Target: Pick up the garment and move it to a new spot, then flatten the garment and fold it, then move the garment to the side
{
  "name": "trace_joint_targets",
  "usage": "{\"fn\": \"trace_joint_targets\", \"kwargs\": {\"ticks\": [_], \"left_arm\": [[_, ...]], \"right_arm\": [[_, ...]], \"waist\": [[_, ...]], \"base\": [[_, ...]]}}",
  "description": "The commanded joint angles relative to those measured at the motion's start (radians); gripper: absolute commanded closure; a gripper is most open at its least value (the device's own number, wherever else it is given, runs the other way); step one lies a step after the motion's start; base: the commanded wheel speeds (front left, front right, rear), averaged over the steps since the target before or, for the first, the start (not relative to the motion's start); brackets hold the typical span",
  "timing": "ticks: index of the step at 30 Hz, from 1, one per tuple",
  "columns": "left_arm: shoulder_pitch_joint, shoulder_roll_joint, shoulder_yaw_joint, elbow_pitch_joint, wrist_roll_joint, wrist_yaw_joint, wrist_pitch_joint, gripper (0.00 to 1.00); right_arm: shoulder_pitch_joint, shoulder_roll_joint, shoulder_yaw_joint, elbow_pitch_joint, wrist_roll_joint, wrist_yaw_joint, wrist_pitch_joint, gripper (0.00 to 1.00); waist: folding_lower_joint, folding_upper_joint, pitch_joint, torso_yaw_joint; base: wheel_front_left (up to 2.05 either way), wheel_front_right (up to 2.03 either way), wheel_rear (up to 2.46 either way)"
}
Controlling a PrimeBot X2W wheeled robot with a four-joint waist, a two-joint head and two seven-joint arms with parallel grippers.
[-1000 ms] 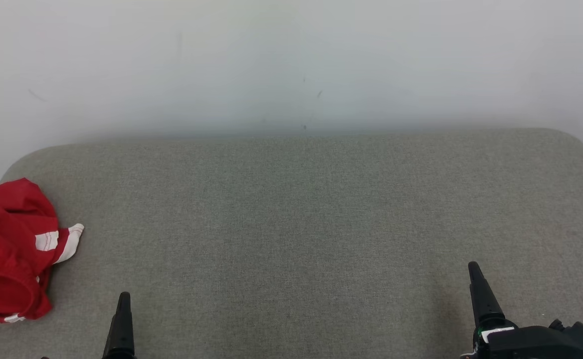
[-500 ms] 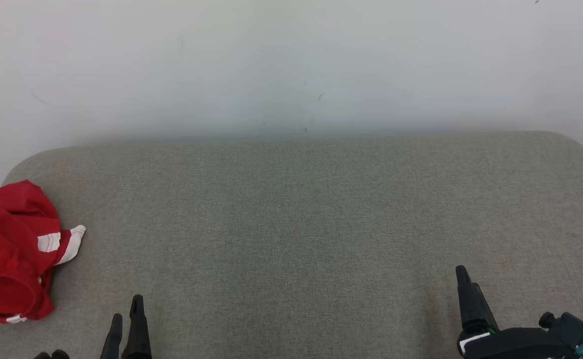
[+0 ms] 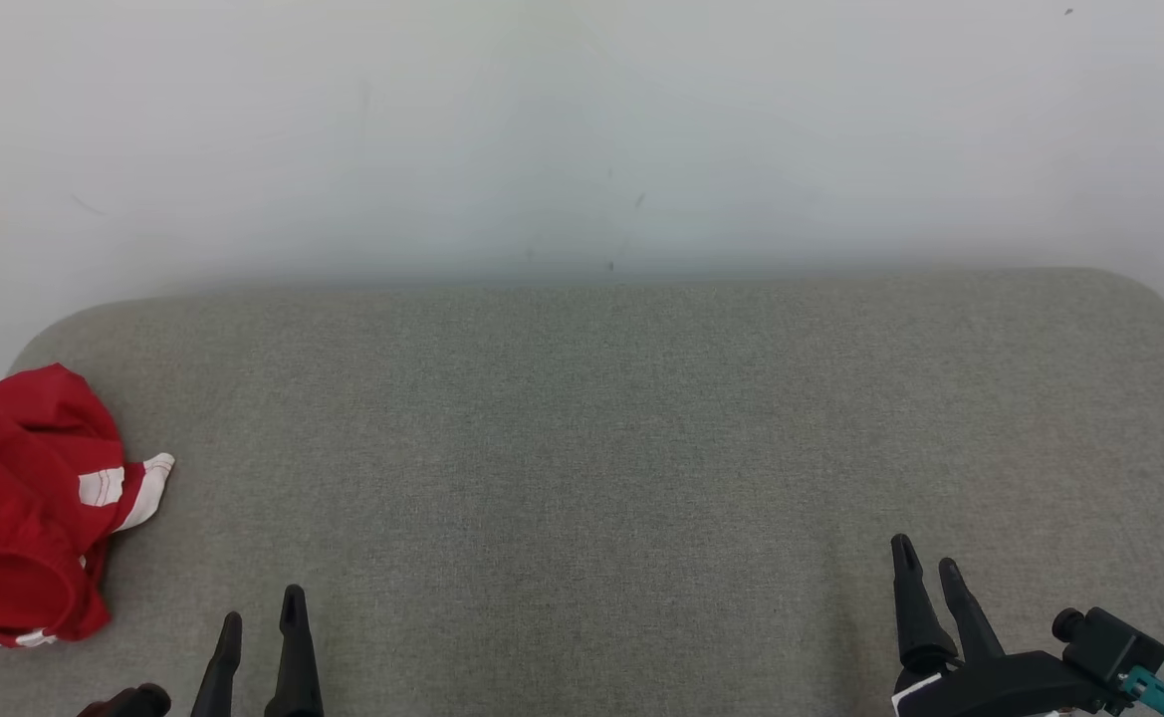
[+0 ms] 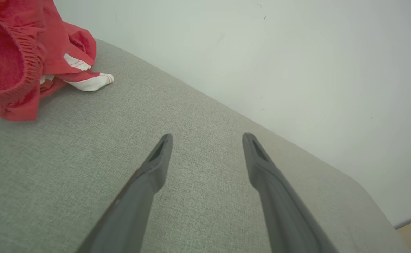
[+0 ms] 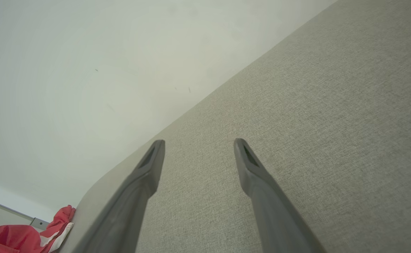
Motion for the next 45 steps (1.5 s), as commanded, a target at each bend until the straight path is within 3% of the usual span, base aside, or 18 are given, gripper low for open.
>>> {"fn": "trace_joint_targets", "kwargs": {"ticks": [1, 26, 45], "left_arm": [[0.005, 0.006, -0.002, -0.012, 0.035, 0.002, -0.011, 0.0], [0.012, 0.034, -0.055, 0.028, 0.343, 0.036, -0.076, 0.0], [0.021, 0.029, -0.05, 0.061, 0.45, 0.034, -0.114, 0.0]], "right_arm": [[-0.017, -0.004, -0.001, -0.003, -0.031, -0.001, -0.01, 0.0], [-0.023, -0.001, 0.033, 0.035, -0.338, -0.001, -0.046, 0.0], [-0.009, -0.002, 0.053, 0.051, -0.46, -0.002, -0.072, 0.0]], "waist": [[0.0, 0.0, -0.001, 0.0], [0.0, 0.0, -0.019, -0.003], [0.0, 0.0, -0.034, -0.006]], "base": [[0.0, 0.0, 0.0], [0.0, 0.0, 0.0], [0.0, 0.0, 0.0]]}}
